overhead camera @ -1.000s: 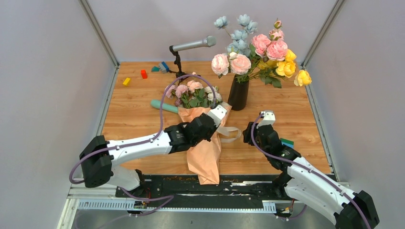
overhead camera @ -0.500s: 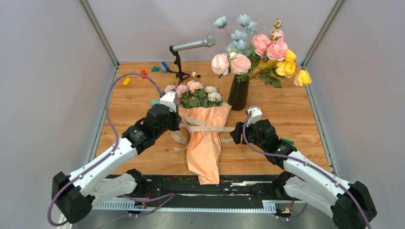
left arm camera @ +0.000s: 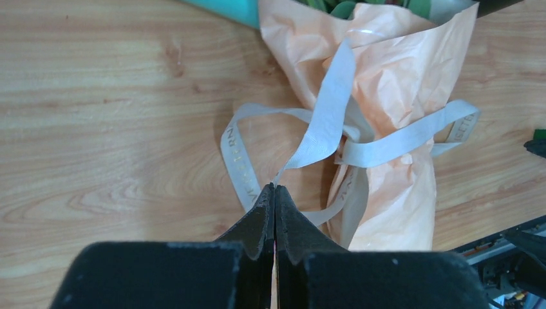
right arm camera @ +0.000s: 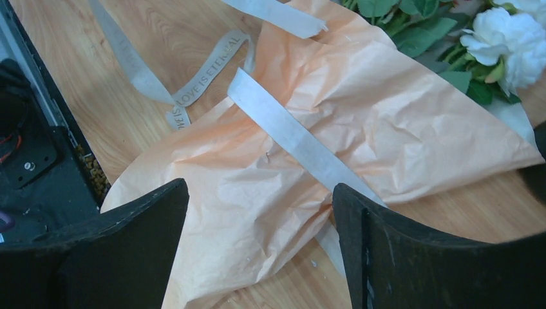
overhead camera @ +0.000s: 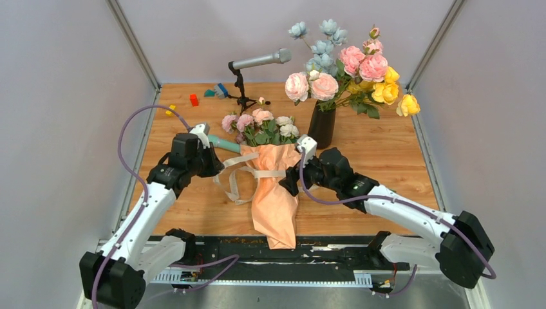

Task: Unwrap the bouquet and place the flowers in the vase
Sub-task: Untie the ribbon from the wrapping paper.

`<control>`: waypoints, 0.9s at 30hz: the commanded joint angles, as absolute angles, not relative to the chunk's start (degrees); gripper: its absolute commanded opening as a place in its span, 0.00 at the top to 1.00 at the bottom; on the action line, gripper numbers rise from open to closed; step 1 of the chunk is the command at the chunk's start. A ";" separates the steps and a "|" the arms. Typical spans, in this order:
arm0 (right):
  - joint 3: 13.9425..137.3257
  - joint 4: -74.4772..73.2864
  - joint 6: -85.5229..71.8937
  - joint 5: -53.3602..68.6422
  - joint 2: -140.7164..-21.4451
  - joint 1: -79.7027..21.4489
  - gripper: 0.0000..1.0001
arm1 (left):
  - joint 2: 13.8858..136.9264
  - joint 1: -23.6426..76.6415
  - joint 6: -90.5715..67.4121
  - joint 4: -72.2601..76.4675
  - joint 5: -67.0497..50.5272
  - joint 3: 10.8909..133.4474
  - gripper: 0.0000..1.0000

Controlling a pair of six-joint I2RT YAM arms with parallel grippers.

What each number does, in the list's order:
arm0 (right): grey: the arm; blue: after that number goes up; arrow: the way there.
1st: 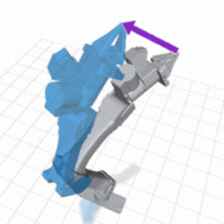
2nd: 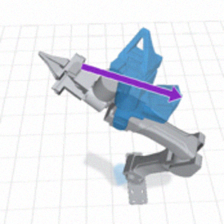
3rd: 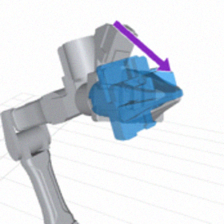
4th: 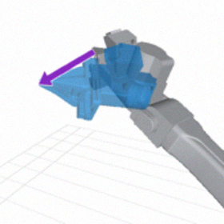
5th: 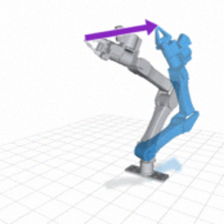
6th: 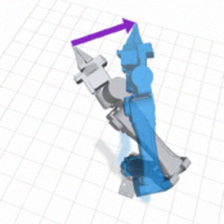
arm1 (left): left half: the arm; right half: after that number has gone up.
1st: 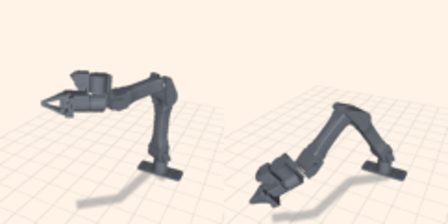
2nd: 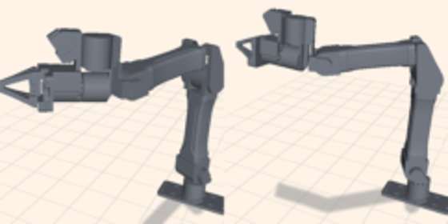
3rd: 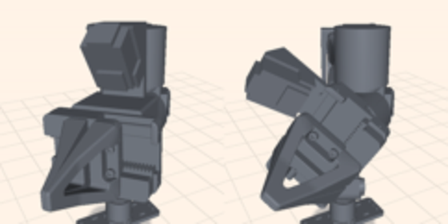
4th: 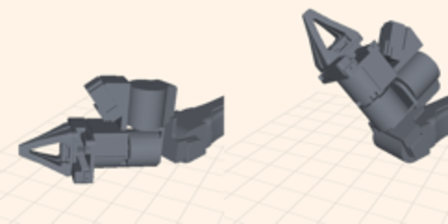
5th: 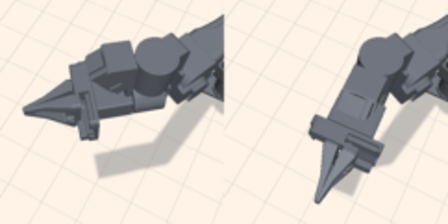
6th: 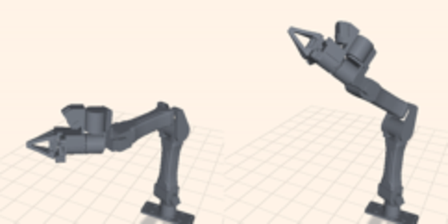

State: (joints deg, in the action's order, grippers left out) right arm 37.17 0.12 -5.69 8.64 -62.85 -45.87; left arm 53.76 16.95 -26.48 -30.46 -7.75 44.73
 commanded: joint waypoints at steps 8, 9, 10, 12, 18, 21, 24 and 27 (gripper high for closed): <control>53.98 -3.47 7.68 9.83 -79.30 -51.89 0.15 | 57.87 12.31 -17.11 -35.81 -9.20 49.10 1.00; 54.74 -4.04 8.47 9.06 -80.77 -52.45 0.16 | 57.67 12.35 -16.91 -35.48 -8.86 48.90 1.00; 55.94 -4.48 9.11 8.20 -82.26 -53.04 0.16 | 57.44 12.33 -16.94 -34.38 -8.06 47.91 1.00; 57.53 -4.83 10.33 6.71 -85.43 -53.87 0.17 | 56.92 12.22 -17.30 -33.08 -7.40 46.41 1.00; 61.82 -6.81 14.64 4.41 -91.43 -54.19 0.18 | 56.33 11.78 -16.14 -33.12 -7.39 47.30 1.00; 62.67 -8.31 16.71 2.08 -92.80 -54.21 0.19 | 55.79 11.78 -15.84 -33.39 -7.02 47.46 1.00; 62.49 -8.47 18.16 0.80 -93.17 -54.19 0.20 | 55.12 11.78 -15.68 -33.39 -6.71 47.53 1.00; 63.13 -8.35 19.07 0.11 -94.24 -54.25 0.22 | 54.99 11.78 -15.65 -33.32 -6.82 47.55 1.00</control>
State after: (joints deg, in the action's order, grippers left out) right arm 59.99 -8.49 15.90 2.50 -92.92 -54.13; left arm 56.29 12.23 -17.04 -34.65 -7.25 46.52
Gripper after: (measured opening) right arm 0.795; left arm 0.006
